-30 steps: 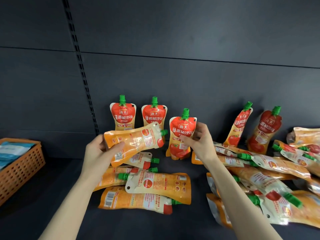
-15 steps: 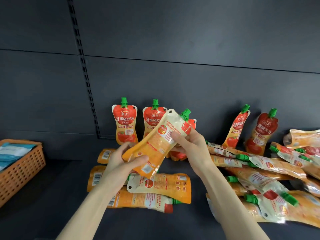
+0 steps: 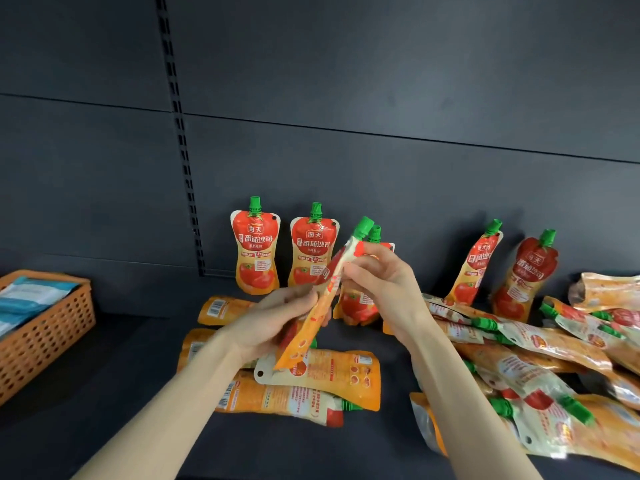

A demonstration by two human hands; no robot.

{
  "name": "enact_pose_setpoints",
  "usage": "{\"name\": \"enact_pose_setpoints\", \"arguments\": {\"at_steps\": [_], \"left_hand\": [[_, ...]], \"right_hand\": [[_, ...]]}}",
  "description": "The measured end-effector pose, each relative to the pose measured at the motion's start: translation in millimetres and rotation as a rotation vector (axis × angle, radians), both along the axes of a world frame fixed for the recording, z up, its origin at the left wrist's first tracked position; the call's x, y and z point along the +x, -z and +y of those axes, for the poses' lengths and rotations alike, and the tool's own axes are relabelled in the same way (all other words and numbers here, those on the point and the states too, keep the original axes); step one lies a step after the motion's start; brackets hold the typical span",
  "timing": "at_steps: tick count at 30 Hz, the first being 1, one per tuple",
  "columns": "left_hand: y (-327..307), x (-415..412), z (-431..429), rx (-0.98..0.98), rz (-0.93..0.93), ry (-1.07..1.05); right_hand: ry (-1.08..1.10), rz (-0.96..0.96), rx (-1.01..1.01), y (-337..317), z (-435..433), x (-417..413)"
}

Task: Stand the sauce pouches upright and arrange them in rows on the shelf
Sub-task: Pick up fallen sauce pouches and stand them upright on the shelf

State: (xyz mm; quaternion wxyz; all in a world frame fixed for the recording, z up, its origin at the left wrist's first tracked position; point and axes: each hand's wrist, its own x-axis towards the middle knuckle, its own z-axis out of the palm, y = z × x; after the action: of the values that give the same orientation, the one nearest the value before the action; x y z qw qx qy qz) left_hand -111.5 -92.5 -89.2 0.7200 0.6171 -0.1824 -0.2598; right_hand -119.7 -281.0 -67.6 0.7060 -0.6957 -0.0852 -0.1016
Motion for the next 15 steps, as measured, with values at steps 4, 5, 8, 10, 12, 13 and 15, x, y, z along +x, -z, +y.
{"name": "enact_pose_setpoints", "arguments": {"at_steps": [4, 5, 8, 10, 12, 13, 15], "left_hand": [[0.3, 8.1, -1.5, 0.023, -0.061, -0.163], [-2.1, 11.3, -0.5, 0.022, -0.100, -0.203], [-4.5, 28.8, -0.7, 0.039, -0.184, -0.403], [-4.1, 42.8, -5.5, 0.060, -0.228, -0.516], [-2.1, 54.5, -12.6, 0.111, -0.282, -0.571], [-0.5, 59.5, -16.2, 0.139, -0.307, -0.583], [5.0, 69.1, -21.8, 0.180, -0.350, -0.598]], "right_hand": [[0.326, -0.125, -0.083, 4.8, -12.9, 2.8], [0.422, -0.137, -0.124, 6.5, -16.6, 4.6], [0.525, -0.070, -0.263, 12.9, -24.4, 15.4], [0.394, 0.049, -0.247, 15.6, -27.2, 25.4], [0.276, 0.147, -0.289, 19.5, -31.1, 35.8], [0.249, 0.171, -0.338, 21.9, -33.6, 40.5], [0.254, 0.176, -0.390, 27.5, -37.2, 48.1]]}}
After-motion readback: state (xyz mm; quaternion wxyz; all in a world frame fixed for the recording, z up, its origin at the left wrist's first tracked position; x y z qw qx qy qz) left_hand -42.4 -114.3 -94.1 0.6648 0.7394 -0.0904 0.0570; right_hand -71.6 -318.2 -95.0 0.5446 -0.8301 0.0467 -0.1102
